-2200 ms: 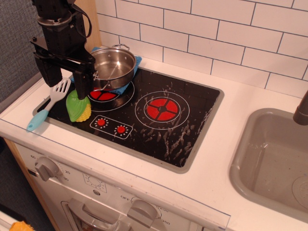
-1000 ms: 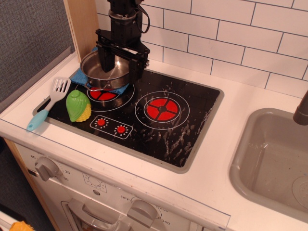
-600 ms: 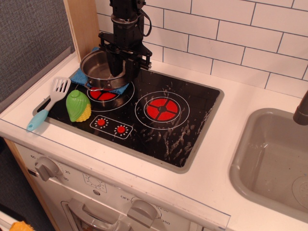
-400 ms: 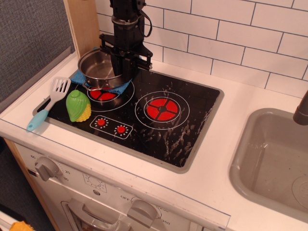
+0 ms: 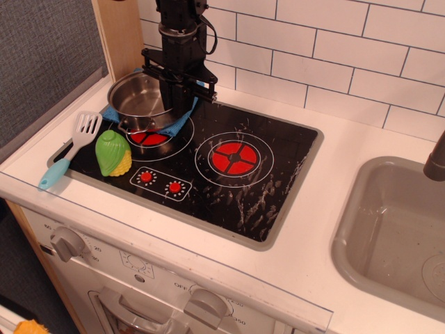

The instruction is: Move the pot towards bottom of right burner.

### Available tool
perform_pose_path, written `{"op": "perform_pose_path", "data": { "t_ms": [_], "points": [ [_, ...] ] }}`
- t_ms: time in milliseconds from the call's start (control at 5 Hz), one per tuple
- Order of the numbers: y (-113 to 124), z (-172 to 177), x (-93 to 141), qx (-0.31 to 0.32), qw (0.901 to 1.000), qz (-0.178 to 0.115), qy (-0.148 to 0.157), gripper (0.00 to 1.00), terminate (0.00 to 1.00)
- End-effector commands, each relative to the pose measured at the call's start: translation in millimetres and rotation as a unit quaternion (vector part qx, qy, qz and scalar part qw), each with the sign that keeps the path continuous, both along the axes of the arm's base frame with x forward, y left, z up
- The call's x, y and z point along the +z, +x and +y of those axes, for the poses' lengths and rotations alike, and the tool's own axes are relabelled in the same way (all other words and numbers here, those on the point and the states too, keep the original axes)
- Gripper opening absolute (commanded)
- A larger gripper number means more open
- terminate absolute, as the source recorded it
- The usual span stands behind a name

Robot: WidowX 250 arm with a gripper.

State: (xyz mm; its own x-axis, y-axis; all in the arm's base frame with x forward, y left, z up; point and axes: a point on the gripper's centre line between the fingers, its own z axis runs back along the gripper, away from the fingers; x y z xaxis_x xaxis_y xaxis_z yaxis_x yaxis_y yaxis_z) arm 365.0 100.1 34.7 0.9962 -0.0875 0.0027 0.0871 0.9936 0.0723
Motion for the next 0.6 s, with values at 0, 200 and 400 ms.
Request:
{"op": "perform_pose_path", "data": {
  "t_ms": [0,200,400],
  "points": [
    [-0.5,-15.7,88.7,-0.046,0.9935,-0.104,0.012,0.00,0.00],
    [-16.8,-49.6,88.2,-0.098,0.9892,-0.106,0.025,0.00,0.00],
    [-47.6,-83.6,73.4,-0.162,0.9805,-0.102,0.042,0.00,0.00]
  ]
}}
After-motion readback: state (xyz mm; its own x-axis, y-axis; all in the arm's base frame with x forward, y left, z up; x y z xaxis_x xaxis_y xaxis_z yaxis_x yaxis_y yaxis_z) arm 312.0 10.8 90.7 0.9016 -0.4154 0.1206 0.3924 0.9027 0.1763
